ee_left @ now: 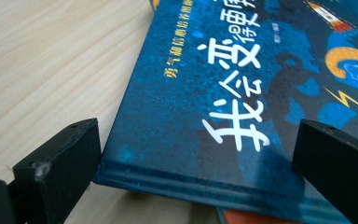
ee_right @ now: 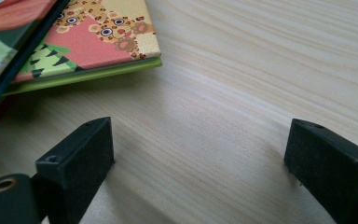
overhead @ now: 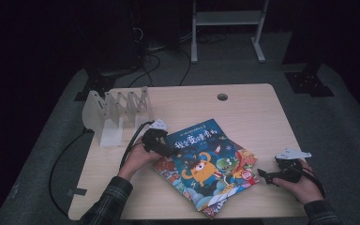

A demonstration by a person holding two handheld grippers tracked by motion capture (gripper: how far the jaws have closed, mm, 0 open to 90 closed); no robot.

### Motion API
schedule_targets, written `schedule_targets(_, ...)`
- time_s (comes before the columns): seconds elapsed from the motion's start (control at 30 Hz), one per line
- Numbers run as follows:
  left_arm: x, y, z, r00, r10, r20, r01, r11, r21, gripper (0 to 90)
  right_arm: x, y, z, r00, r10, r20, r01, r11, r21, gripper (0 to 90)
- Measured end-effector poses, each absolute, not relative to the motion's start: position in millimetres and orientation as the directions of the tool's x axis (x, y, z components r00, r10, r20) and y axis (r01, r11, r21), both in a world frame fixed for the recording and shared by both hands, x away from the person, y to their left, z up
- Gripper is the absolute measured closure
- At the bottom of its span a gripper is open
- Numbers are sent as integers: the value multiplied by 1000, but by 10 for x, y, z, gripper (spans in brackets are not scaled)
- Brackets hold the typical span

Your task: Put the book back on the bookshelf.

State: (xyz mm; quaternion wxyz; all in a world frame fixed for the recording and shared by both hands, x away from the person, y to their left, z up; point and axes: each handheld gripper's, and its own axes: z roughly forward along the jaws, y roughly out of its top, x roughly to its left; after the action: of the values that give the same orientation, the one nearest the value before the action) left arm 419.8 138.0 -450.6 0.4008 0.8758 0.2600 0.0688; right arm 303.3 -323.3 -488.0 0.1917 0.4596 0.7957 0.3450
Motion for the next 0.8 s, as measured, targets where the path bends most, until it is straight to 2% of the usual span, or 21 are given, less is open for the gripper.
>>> schedule_targets(0.1,4145,1395,-4495,856,508,-92,405,-549,731,6,3031,-3234,-4881,-505,863,12,598,340,726,77)
schedule_targets(0.13,4127,1403,-4494,857,506,-93,404,-551,731,7,3017,-3245,-4873,-512,859,13,590,340,732,152)
schedule_targets(0.2,4115,1416,-4489,861,502,-89,401,-559,726,7,3015,-3254,-4862,-514,858,14,591,342,730,170)
schedule_targets(0.23,4107,1416,-4489,859,503,-92,403,-557,726,7,3012,-3274,-4836,-509,861,22,606,339,720,238)
schedule_targets(0.27,4093,1418,-4488,859,504,-95,406,-555,726,7,3001,-3301,-4797,-506,862,37,622,335,708,352)
schedule_targets(0.3,4093,1418,-4488,859,504,-95,406,-555,726,7,3001,-3301,-4797,-506,862,37,622,335,708,352)
schedule_targets(0.33,4084,1426,-4478,864,497,-88,401,-571,716,7,2977,-3319,-4741,-498,866,52,639,326,697,435)
schedule_targets(0.37,4084,1426,-4478,864,497,-88,401,-571,716,7,2959,-3319,-4714,-502,863,59,637,323,699,462)
schedule_targets(0.43,4069,1423,-4475,861,499,-94,407,-567,716,7,2939,-3311,-4689,-505,860,72,640,318,700,482)
schedule_targets(0.47,4060,1425,-4472,862,498,-93,406,-570,715,6,2898,-3279,-4648,-514,853,90,644,314,698,529)
schedule_targets(0.53,4056,1428,-4469,864,495,-92,404,-574,712,6,2857,-3237,-4620,-529,843,102,644,320,695,564)
schedule_targets(0.63,4052,1432,-4468,865,493,-89,402,-577,711,6,2806,-3198,-4604,-541,834,106,641,328,694,589)
schedule_targets(0.67,4043,1437,-4468,866,492,-90,402,-577,711,6,2771,-3181,-4592,-550,827,118,645,331,688,631)
schedule_targets(0.8,4031,1438,-4476,863,497,-92,404,-568,717,6,2686,-3153,-4564,-557,819,134,649,330,685,674)
